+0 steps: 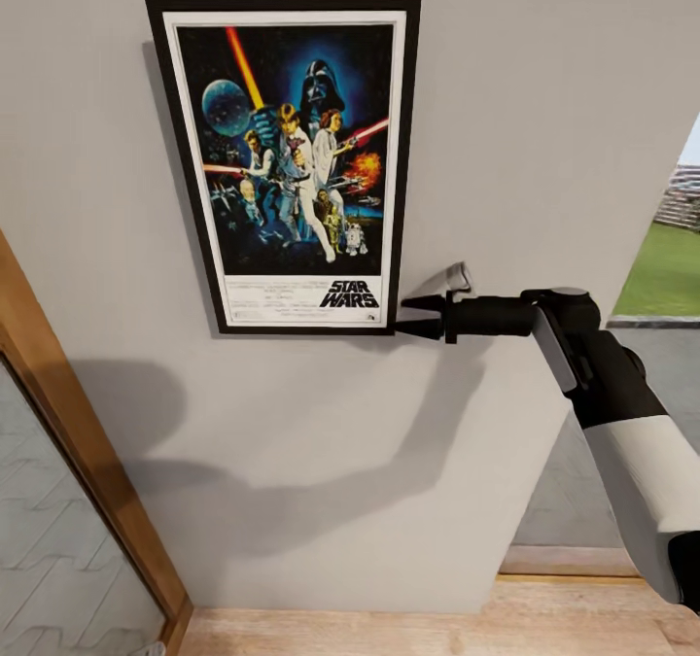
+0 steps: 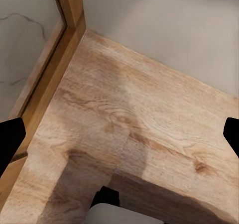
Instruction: Pick up the poster from the kitchen countertop and hang it on one of the wall nails in the kitchen.
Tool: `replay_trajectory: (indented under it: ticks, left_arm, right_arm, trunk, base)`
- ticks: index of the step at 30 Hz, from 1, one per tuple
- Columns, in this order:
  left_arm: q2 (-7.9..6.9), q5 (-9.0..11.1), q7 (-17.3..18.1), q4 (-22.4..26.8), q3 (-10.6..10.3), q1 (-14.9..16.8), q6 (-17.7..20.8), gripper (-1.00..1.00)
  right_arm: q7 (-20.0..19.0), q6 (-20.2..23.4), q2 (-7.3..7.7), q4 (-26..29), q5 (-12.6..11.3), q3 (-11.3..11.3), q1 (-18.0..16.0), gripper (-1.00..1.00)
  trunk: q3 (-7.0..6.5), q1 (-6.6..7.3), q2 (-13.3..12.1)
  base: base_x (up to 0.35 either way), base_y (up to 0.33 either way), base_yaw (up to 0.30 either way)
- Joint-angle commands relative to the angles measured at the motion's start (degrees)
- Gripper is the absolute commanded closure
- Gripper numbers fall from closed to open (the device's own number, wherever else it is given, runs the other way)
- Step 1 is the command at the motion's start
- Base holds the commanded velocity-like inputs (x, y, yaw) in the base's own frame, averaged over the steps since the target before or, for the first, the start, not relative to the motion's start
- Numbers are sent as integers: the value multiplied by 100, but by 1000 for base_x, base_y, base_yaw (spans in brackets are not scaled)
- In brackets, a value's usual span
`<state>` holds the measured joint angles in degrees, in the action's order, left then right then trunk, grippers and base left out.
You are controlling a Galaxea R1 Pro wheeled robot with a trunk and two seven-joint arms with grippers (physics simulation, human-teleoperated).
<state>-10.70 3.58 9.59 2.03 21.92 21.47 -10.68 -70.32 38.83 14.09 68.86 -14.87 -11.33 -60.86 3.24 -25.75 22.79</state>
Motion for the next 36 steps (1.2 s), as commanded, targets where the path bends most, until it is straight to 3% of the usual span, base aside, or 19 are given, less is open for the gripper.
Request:
replay_trajectory:
  ticks: [1, 22, 26, 29, 30, 31, 33, 36]
  left_arm:
    - [-2, 38, 35, -9, 14, 6, -13, -100]
    - [-2, 38, 35, -9, 14, 6, -13, -100]
    - [-2, 38, 35, -9, 14, 6, -14, -100]
    - [-2, 38, 35, -9, 14, 6, -13, -100]
    - [-2, 38, 35, -9, 14, 6, -13, -100]
    - [-2, 38, 35, -9, 14, 6, -13, -100]
    - [-2, 38, 35, -9, 14, 6, -13, -100]
    - [-2, 38, 35, -9, 14, 6, -13, -100]
  right_arm:
    - [9, 44, 6, 28, -42, -11, -9, -100]
    - [-2, 34, 4, 62, -42, -14, -1, -100]
    - [-181, 9, 4, 75, -42, -17, 113, -100]
    - [-453, -173, 5, 310, -38, -13, 540, -100]
    - [-534, -458, 12, 544, -34, -10, 1046, -100]
    - [-552, -556, 14, 610, -32, -8, 1219, -100]
    - [-594, -979, 21, 763, -18, -1, 1928, -100]
    - [-607, -1362, 31, 804, -5, 3, 2505, -100]
  trunk:
    - [13, -4, 13]
    - [13, -4, 13]
    - [13, -4, 13]
    - [13, -4, 13]
    - [13, -4, 13]
    - [13, -4, 13]
    - [13, -4, 13]
    - [13, -4, 13]
  base:
    - [3, 0, 0]
    - [-74, 0, 0]
    - [-220, 0, 0]
    - [-80, 0, 0]
    - [-29, 0, 0]
    - [-23, 0, 0]
    - [-12, 0, 0]
    - [-6, 0, 0]
